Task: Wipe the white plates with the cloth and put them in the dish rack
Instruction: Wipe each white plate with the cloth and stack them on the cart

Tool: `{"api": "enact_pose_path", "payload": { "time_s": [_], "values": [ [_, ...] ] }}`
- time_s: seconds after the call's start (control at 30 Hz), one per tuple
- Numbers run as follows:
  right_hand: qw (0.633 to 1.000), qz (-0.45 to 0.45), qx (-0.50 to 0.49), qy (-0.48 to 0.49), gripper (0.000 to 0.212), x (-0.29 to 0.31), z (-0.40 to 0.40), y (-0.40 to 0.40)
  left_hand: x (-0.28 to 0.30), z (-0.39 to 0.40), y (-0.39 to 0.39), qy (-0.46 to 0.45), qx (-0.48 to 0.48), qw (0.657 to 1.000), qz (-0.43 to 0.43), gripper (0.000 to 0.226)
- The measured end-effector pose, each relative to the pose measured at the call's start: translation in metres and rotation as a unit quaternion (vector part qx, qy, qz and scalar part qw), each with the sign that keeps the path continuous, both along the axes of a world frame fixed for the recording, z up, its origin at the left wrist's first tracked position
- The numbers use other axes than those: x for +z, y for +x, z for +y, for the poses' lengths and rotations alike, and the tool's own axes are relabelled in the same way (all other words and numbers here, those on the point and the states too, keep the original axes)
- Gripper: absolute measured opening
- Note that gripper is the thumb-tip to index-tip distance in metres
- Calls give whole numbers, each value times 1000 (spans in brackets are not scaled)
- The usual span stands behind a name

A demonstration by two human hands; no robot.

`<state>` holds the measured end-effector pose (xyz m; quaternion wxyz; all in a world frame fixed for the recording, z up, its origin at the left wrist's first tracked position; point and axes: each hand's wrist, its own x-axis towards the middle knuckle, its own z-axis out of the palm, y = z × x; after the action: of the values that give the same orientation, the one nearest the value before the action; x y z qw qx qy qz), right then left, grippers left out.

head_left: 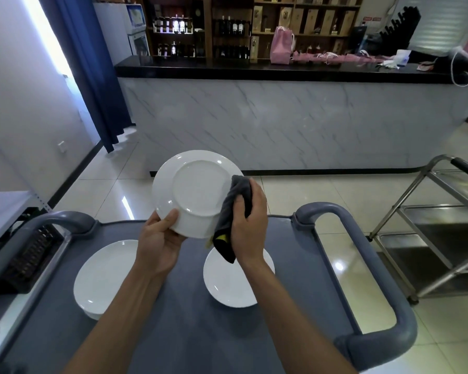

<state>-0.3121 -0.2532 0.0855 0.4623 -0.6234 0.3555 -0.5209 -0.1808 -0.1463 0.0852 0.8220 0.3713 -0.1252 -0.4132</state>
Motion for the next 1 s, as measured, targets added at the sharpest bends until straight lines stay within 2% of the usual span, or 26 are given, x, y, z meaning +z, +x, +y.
{"api": "enact_pose_path", "payload": {
  "time_s": [0.13, 0.27, 0.5, 0.8, 1.0],
  "values": [
    [996, 67, -15, -53, 52, -11, 13, 3, 5, -4, -7, 14, 9, 1000, -10, 41],
    [973, 152, -34, -173, 49, -17, 24, 7, 9, -7, -13, 23, 4, 999, -26, 35],
    [942, 215, -14, -257, 43, -3, 24, 4, 12, -7, -17, 55, -14, 996, -75, 30],
    [953, 197, 24, -227, 39, 27, 6, 1, 16, 0, -25, 83, -58, 981, -164, 34],
    [943, 203, 20, -263, 35, 36, -1, 2, 18, 2, -30, 98, -87, 972, -197, 35]
  ]
}}
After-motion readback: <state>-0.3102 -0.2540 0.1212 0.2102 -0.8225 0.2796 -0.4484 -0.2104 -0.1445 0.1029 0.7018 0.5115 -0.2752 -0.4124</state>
